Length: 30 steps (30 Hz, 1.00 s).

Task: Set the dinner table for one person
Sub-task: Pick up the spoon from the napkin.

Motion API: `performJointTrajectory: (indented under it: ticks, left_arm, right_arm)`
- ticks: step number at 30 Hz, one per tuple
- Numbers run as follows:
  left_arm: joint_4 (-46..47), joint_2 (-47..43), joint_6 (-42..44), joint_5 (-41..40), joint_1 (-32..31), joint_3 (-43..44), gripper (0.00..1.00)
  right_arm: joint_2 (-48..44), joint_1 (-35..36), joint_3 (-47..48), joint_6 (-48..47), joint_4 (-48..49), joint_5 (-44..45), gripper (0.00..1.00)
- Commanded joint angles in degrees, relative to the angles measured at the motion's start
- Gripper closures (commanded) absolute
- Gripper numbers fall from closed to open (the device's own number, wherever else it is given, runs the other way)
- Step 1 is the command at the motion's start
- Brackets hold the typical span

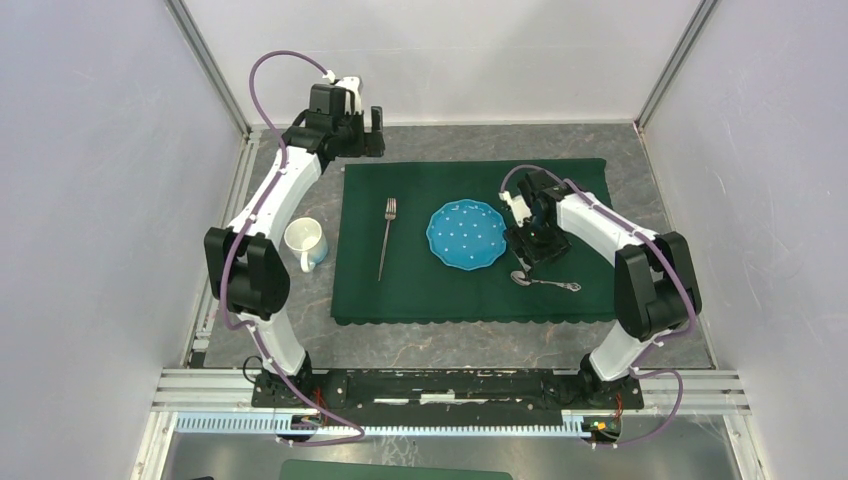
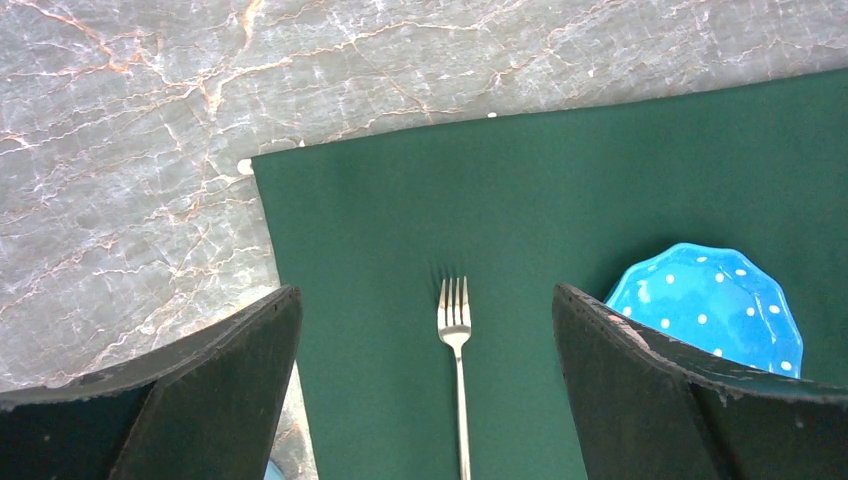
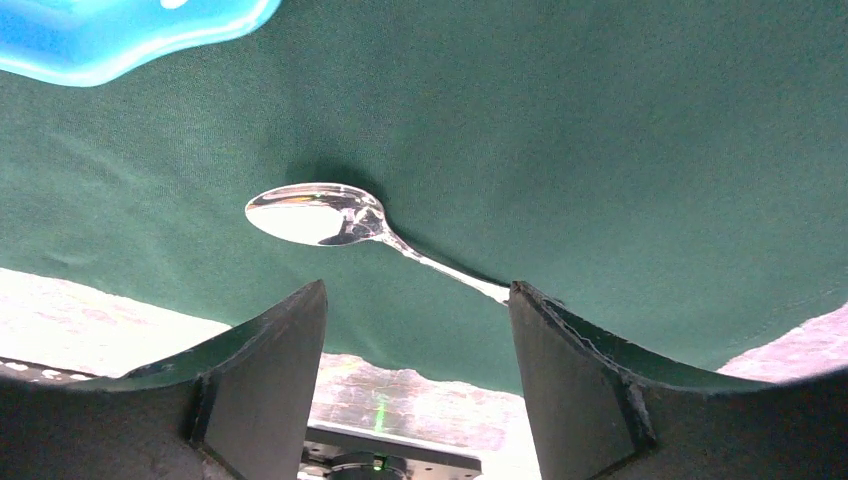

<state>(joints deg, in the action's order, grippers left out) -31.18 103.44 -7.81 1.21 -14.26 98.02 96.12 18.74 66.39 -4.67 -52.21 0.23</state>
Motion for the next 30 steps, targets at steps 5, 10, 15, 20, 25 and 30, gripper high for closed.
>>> performJointTrajectory:
  ticks: [5, 10, 15, 20, 25, 30]
  left_arm:
    - [1.68, -2.11, -2.87, 1.47, 0.44, -0.02, 0.0]
    - [2.39, -1.48, -3.64, 1.68, 0.47, 0.3, 0.0]
    - [2.72, -0.94, -4.12, 1.76, 0.47, 0.56, 0.0]
    - [2.75, -1.51, -4.24, 1.25, 0.46, -0.04, 0.0]
    - [2.64, -2.45, -4.31, -0.21, 0.55, -1.43, 0.0]
    - [2.8, -2.31, -4.49, -0.29, 0.68, -1.38, 0.0]
  right_arm:
    - [-2.16, 2.69, -4.19, -2.44, 0.57, 5.96, 0.26]
    - [-4.4, 3.31, -7.39, -0.96, 1.53, 6.22, 0.27]
    - [-4.13, 3.53, -7.9, -2.28, 3.13, 8.99, 0.29]
    - [-3.2, 3.46, -7.97, -2.81, 5.85, 9.82, 0.3]
    - [-4.49, 3.43, -11.19, -3.41, 8.84, 10.01, 0.35]
    - [-5.23, 3.53, -12.34, -4.01, 11.17, 10.8, 0.44]
